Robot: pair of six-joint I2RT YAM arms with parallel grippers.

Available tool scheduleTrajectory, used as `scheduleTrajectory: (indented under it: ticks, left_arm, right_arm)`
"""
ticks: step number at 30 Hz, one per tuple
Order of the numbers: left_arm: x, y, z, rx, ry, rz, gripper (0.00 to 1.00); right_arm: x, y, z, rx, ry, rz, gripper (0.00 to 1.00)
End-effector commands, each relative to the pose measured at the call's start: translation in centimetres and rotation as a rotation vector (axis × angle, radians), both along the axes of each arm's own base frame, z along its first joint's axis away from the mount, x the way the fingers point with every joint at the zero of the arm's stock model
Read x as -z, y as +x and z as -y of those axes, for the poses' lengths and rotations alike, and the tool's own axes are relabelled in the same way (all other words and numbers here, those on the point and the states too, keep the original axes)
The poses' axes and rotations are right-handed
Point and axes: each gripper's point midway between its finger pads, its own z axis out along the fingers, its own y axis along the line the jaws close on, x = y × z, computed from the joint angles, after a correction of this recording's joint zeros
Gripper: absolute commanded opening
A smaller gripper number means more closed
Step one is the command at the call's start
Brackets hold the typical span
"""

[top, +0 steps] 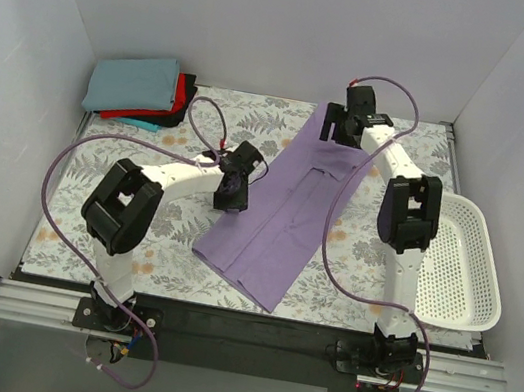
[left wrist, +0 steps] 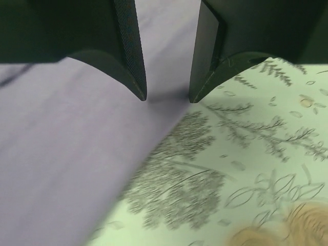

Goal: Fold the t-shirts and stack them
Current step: Fold the tshirt

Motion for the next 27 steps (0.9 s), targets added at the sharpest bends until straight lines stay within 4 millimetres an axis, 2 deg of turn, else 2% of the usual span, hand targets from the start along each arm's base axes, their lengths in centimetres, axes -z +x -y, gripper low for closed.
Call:
scheduleTrajectory:
  ticks: [1,5,9,14,15,23,27]
  left_arm:
    - [-0.2,-0.7,-1.7,-0.006,0.047,0.018,0.37]
    - [1.7,-2.9,-2.7,-0.01,0.06,-0.041,0.36]
    - [2.6,-4.8,-3.9,-0.042,0.065,-0.074,0.35]
    - [3.1,-7.3,-3.9,-0.069,-0.006,-0.118,0.32]
    - [3.5,-8.1,-4.1,-0.069,-0.004,-0.135,0.31]
    - [2.3,-10.8,-2.4,-0.055,-0.104,-0.154,0.3]
    - [1.8,-12.5,-1.6,-0.059,-0.154,-0.171,0.29]
  right_arm:
    - [0.3,0.0,-2.7,0.006,0.077,-0.01,0.88]
    - [2.9,-0.3,-4.4,-0.017,0.11,-0.063,0.88]
    - [5.0,-0.9,-5.7,-0.054,0.121,-0.107,0.88]
    - [7.5,-2.1,-7.7,-0.116,0.119,-0.162,0.87]
    - [7.6,-2.7,-8.8,-0.151,0.136,-0.176,0.87]
    - [8.4,-4.6,-13.6,-0.288,0.15,-0.201,0.87]
    - [8.4,-6.1,-16.7,-0.392,0.139,-0.195,0.88]
